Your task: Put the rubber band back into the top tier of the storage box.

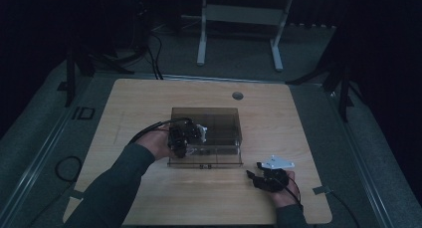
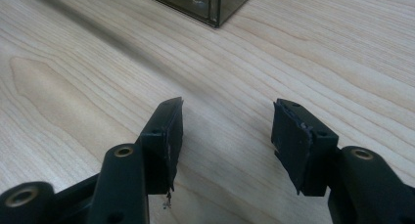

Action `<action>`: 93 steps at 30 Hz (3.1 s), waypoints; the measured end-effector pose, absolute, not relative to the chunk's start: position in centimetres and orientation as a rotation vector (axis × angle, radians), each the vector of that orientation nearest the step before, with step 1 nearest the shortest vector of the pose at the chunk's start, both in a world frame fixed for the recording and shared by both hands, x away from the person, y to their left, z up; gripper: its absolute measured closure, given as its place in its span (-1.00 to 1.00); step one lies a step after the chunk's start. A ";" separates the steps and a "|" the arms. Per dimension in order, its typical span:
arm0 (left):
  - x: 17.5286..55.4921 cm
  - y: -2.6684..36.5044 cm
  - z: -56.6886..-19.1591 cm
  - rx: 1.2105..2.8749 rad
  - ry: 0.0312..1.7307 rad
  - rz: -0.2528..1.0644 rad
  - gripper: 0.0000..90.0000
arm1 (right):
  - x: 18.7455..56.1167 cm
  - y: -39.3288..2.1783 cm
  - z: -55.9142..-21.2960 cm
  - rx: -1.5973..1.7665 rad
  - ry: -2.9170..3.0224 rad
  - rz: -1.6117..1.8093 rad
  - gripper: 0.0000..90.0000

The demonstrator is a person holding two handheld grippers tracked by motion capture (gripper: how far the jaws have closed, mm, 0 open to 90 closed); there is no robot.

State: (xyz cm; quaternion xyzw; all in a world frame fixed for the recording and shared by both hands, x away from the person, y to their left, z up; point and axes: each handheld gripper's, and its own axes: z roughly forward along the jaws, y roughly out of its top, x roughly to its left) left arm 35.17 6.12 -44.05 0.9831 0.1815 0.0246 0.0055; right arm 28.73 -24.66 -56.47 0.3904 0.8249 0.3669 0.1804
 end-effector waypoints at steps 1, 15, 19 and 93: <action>35.2 6.1 -44.1 3.083 0.569 0.082 0.91 | 28.7 -24.7 -56.5 1.103 2.330 1.036 0.01; 35.4 6.2 -44.5 3.087 0.586 0.093 0.90 | 28.7 -24.7 -56.5 1.103 2.330 1.037 0.01; 35.5 6.2 -44.5 3.088 0.587 0.089 0.89 | 28.7 -24.7 -56.5 1.104 2.330 1.036 0.01; 34.3 9.5 -39.1 2.789 0.735 0.268 0.39 | 28.8 -24.6 -56.5 1.101 2.334 1.038 0.00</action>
